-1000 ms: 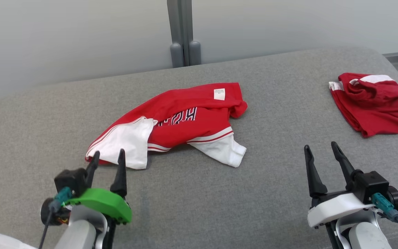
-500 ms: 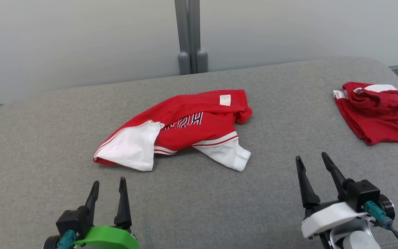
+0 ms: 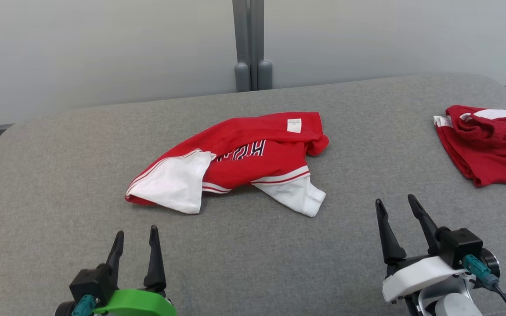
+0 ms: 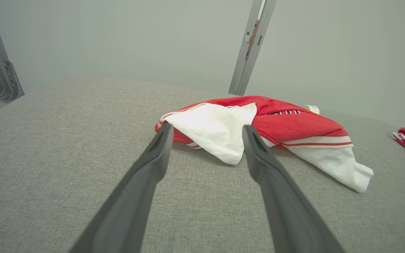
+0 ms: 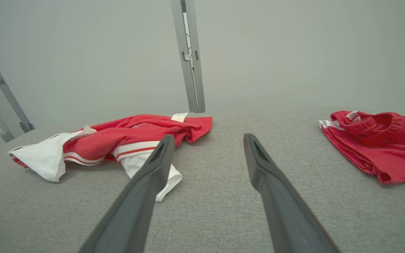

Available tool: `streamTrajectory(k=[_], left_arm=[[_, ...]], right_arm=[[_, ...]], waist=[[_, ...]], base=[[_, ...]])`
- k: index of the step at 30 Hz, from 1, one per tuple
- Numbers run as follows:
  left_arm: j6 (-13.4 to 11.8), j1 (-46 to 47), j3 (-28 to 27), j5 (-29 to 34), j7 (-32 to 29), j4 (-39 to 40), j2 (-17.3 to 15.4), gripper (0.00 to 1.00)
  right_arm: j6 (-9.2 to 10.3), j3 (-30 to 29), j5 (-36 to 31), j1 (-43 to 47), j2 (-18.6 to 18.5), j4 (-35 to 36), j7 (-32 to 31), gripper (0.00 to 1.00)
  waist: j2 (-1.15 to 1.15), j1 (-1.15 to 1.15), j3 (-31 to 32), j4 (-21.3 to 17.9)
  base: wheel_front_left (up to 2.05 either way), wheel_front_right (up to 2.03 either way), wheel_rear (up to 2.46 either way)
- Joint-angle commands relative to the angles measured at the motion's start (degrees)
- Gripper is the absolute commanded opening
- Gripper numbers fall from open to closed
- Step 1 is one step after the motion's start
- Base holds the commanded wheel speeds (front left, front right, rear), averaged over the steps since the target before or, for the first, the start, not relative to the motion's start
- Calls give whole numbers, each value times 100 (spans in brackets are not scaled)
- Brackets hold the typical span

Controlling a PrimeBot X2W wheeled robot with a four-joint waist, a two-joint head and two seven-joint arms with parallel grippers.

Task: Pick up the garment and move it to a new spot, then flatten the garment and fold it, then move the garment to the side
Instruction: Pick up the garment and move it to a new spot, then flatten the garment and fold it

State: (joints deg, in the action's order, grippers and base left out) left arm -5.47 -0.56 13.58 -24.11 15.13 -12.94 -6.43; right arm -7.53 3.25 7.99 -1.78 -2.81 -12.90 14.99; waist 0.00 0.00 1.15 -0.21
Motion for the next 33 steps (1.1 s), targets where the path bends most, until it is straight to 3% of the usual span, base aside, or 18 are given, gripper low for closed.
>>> streamTrajectory(k=[1, 13, 19, 26, 33], left_arm=[[34, -59, -24, 53, 0, -12, -3, 100], [97, -18, -88, 134, 0, -102, 48, 100], [239, 405, 299, 339, -73, -370, 91, 100], [336, 1377, 672, 592, -194, -1412, 174, 100], [165, 2194, 567, 608, -152, -2575, 182, 100]], right_arm=[[9, -2, 42, -55, -16, -4, 26, 100], [9, 2, 25, -66, -16, 0, 27, 100], [9, 32, 13, -149, -16, 62, 27, 100], [9, 197, -28, -443, -15, 61, 28, 100], [9, 206, 5, -625, -14, 59, 27, 100]], waist=[[0, 0, -1, 7], [0, 0, -57, -11], [0, 0, -325, -99], [0, 0, -902, -478], [0, 0, -1277, -827]], base=[[0, 0, 0], [0, 0, 0], [0, 0, 0], [0, 0, 0], [0, 0, 0]])
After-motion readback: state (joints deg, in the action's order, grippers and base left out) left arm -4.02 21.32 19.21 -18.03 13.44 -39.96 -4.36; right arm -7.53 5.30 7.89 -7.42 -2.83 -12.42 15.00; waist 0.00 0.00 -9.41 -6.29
